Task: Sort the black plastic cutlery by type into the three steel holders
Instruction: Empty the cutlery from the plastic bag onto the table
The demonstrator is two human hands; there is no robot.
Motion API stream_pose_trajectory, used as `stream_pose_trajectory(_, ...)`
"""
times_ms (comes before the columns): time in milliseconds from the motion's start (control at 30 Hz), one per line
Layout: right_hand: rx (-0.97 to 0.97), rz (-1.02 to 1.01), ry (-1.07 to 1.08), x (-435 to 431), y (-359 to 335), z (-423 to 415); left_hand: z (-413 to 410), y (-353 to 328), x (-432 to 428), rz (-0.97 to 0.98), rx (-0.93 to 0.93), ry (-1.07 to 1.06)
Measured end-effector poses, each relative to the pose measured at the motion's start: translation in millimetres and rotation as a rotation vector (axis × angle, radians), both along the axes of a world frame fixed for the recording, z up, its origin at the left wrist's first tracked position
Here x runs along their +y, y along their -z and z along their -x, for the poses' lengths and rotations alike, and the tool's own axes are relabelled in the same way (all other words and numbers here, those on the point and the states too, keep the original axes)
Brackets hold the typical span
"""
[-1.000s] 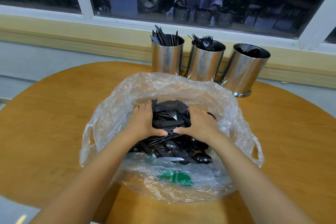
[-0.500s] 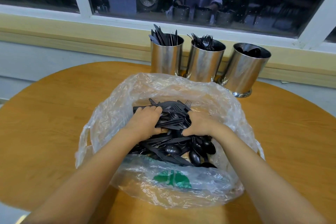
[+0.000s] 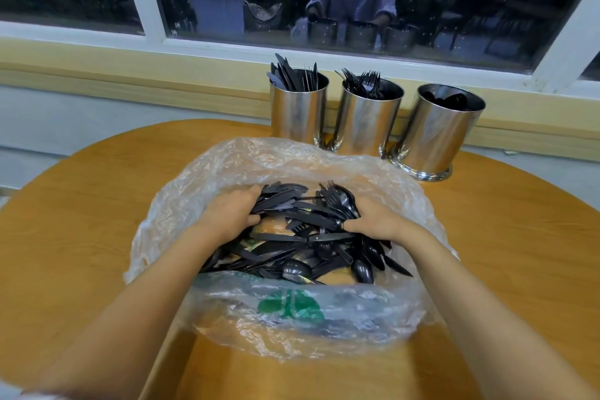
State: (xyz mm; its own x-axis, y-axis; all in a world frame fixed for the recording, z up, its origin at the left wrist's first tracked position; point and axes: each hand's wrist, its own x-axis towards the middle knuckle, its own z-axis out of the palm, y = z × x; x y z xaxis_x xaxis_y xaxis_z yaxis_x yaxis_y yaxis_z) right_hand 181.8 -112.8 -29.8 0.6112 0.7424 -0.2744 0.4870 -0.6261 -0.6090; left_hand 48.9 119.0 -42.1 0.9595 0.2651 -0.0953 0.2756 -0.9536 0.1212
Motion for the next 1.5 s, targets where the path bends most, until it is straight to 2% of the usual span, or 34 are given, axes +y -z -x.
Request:
stream_pose_trajectory(100, 0.01, -0.053, 0.015, -5, -7, -5, 2, 0, 21, 0.049, -0.024, -0.058)
stream_pose_trajectory(267, 0.186, -0.171, -0.016, -6, -10, -9, 0, -2, 38, 0.193, -0.077, -0.102)
stream_pose_trajectory(467, 0.105, -0.298, -0.043, 13, -12, -4, -4, -9, 34, 0.431, -0.183, -0.08)
stream_pose_trajectory(633, 0.106, -0.457, 0.039, 31, -19, -2, -5, -22, 28, 0.608, -0.25, -0.086)
stream_pose_trajectory(700, 0.106, -0.443, 0.04, 33, -22, -3, -4, -25, 30, 0.617, -0.267, -0.092)
stream_pose_trajectory(833, 0.078, -0.284, -0.043, 27, -19, -7, 6, -28, 40, 0.63, -0.247, -0.085)
stream_pose_trajectory(1000, 0.113, -0.269, 0.077, 2, -15, -16, 25, -29, 55, 0.577, -0.144, 0.049)
stream_pose_trajectory(1100, 0.147, -0.291, 0.093, -2, -14, -16, 27, -34, 49, 0.646, -0.22, 0.085)
stream_pose_trajectory(1200, 0.195, -0.286, 0.039, 6, -23, -3, 22, -39, 39, 0.783, -0.355, -0.001)
stream_pose_trajectory(1267, 0.188, -0.309, 0.031, 16, -28, 1, 15, -43, 34, 0.793, -0.45, -0.046)
stream_pose_trajectory(1367, 0.148, -0.399, 0.071, 30, -37, 3, -1, -56, 22, 0.833, -0.54, -0.062)
stream_pose_trajectory(1500, 0.161, -0.462, 0.141, 42, -55, 3, -26, -76, 9, 1.009, -0.625, -0.175)
